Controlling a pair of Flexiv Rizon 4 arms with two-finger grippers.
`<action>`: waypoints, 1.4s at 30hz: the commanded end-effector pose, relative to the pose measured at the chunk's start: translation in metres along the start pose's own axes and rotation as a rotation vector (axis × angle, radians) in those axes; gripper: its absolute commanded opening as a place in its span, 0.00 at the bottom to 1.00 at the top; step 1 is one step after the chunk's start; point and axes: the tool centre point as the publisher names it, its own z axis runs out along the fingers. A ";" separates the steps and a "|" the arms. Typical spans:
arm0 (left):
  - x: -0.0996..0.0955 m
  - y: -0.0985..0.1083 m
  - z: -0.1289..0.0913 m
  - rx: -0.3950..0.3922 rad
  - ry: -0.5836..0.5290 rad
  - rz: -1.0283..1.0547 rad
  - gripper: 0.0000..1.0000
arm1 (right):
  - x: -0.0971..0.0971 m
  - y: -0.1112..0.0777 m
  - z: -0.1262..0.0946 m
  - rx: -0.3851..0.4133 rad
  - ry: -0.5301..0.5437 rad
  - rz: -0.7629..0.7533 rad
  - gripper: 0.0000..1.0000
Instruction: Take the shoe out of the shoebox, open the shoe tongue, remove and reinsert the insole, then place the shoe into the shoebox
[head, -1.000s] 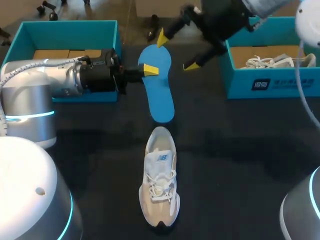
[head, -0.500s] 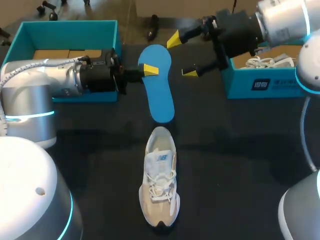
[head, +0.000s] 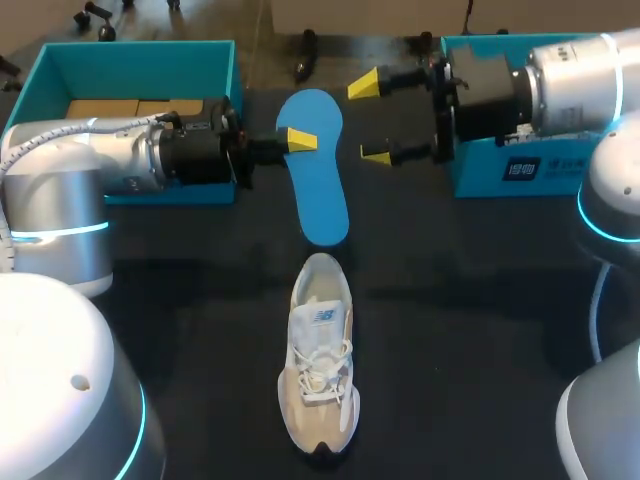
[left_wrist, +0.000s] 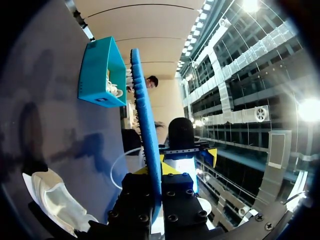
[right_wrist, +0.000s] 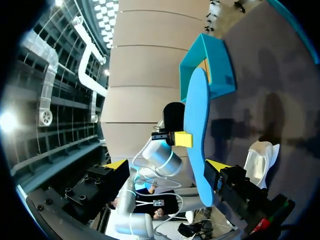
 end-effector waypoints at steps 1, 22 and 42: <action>0.000 0.001 -0.001 -0.001 -0.003 0.000 0.00 | -0.006 0.000 0.001 -0.005 0.021 -0.003 1.00; 0.057 -0.017 -0.022 -0.106 -0.202 0.742 0.00 | -0.012 0.002 0.000 -0.018 0.058 -0.003 1.00; 0.032 -0.007 -0.037 -0.193 -0.571 1.346 0.00 | -0.012 0.002 0.000 -0.018 0.058 -0.003 1.00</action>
